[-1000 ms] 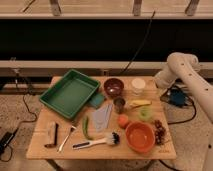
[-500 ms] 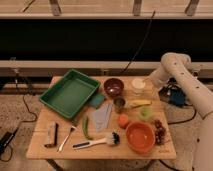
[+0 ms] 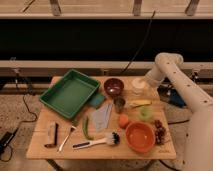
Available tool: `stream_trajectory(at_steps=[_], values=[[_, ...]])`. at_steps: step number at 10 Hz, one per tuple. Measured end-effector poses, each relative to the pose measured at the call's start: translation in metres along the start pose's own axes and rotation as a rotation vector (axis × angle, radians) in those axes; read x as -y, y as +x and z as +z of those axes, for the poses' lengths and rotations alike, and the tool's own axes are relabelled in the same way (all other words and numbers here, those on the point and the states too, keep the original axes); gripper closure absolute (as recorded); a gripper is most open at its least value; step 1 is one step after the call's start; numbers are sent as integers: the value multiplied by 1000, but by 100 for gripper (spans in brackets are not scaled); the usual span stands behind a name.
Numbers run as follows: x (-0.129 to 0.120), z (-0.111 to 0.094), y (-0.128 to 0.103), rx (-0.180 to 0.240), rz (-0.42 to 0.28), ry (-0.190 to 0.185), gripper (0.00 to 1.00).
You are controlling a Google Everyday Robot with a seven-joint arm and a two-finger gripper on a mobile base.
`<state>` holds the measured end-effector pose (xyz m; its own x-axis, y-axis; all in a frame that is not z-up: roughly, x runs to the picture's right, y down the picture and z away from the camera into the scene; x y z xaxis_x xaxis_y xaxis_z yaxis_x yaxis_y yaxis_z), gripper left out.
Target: Stack cups into tray
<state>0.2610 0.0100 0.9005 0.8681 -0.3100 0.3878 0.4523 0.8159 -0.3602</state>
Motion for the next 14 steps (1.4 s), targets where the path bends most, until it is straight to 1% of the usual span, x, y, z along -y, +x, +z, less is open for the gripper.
stream_trajectory(at_steps=[1, 2, 3, 6, 7, 8, 10, 11, 12, 14], values=[[-2, 9, 0, 1, -4, -14, 36], [-3, 18, -1, -1, -10, -27, 44], [-3, 22, -1, -2, -11, -32, 53], [-5, 27, 0, -9, 11, -37, 82], [-5, 28, 0, -9, 17, -35, 88], [-5, 28, -3, -7, 22, -29, 91], [-1, 19, -10, -5, 13, -10, 91], [1, 11, -14, -6, 7, 1, 91], [4, -2, -20, -8, -4, 17, 91], [6, -21, -30, -14, -26, 36, 91]])
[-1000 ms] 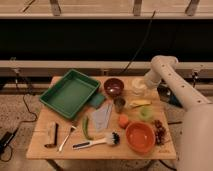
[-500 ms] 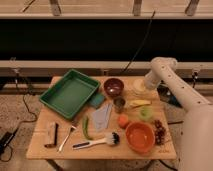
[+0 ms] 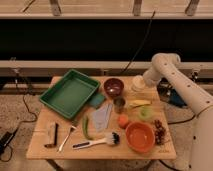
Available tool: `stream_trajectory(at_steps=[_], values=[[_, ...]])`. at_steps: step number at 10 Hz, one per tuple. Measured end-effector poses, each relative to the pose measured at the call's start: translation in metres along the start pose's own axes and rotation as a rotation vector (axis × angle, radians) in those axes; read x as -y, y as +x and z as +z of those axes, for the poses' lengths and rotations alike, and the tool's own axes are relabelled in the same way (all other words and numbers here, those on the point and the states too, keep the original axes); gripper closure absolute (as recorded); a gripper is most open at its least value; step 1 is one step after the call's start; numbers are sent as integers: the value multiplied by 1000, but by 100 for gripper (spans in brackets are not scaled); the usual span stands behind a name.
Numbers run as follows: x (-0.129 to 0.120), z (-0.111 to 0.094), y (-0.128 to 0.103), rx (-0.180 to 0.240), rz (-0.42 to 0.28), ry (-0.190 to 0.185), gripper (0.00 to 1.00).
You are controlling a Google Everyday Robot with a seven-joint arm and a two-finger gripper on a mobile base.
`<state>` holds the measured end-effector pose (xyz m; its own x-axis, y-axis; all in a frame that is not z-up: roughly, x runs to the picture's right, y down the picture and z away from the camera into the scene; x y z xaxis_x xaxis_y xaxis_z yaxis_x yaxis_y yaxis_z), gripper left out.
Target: Stack cups into tray
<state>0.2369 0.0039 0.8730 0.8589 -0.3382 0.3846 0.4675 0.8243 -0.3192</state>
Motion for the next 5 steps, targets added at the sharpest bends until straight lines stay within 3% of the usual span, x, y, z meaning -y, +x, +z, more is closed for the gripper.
stream_trajectory(at_steps=[5], values=[[-13, -40, -31, -13, -68, 15, 91]])
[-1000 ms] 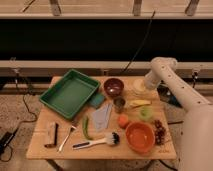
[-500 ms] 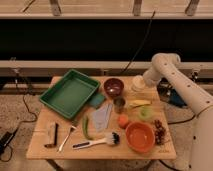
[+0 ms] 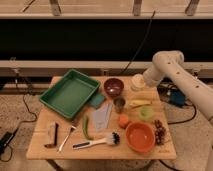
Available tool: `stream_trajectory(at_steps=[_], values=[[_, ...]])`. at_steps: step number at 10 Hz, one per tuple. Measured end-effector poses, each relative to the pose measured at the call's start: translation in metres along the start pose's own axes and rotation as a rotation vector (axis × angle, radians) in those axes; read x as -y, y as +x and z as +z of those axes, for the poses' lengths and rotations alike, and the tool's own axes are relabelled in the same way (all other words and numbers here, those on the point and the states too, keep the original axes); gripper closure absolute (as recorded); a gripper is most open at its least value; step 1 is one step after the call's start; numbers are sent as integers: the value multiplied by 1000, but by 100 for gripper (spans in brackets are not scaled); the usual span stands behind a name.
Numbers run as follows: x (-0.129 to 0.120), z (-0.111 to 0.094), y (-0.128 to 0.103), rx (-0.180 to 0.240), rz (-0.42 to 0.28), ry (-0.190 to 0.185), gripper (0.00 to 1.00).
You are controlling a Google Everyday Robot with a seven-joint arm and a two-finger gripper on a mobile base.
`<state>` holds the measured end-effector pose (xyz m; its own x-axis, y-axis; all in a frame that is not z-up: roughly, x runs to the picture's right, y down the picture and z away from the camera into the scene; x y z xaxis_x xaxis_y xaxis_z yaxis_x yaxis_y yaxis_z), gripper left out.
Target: Stack cups into tray
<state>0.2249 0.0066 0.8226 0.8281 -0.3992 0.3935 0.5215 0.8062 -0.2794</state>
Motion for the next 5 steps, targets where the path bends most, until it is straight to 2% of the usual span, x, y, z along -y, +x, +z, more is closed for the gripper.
stream_trajectory(at_steps=[3, 5], values=[[-18, -19, -11, -9, -15, -7, 91], [-35, -36, -11, -23, -4, -10, 91]])
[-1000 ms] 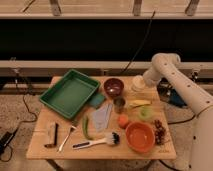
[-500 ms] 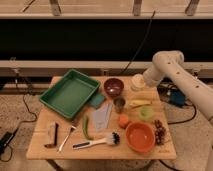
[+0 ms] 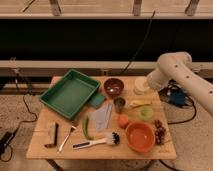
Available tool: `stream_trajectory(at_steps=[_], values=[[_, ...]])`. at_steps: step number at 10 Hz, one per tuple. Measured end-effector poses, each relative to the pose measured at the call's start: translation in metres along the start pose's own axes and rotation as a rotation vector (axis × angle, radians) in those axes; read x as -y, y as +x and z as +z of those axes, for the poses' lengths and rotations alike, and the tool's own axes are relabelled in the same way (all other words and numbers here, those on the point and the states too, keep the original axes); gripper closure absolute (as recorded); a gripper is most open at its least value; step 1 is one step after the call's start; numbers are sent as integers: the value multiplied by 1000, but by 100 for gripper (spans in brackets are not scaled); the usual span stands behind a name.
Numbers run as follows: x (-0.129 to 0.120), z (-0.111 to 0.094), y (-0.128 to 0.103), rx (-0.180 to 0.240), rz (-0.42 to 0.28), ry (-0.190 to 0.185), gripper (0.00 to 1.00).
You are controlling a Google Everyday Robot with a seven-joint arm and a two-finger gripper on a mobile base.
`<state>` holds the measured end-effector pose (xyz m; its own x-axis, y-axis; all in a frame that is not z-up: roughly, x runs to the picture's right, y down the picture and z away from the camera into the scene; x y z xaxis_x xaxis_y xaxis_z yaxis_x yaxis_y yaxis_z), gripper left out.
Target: Stack cups into tray
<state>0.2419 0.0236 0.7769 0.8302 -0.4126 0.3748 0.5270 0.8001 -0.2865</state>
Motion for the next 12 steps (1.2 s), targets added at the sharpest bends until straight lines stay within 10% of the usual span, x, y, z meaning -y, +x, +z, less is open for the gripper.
stream_trajectory(at_steps=[5, 12], values=[[-58, -26, -10, 8, 23, -64, 91], [-108, -8, -24, 86, 84, -165, 91]])
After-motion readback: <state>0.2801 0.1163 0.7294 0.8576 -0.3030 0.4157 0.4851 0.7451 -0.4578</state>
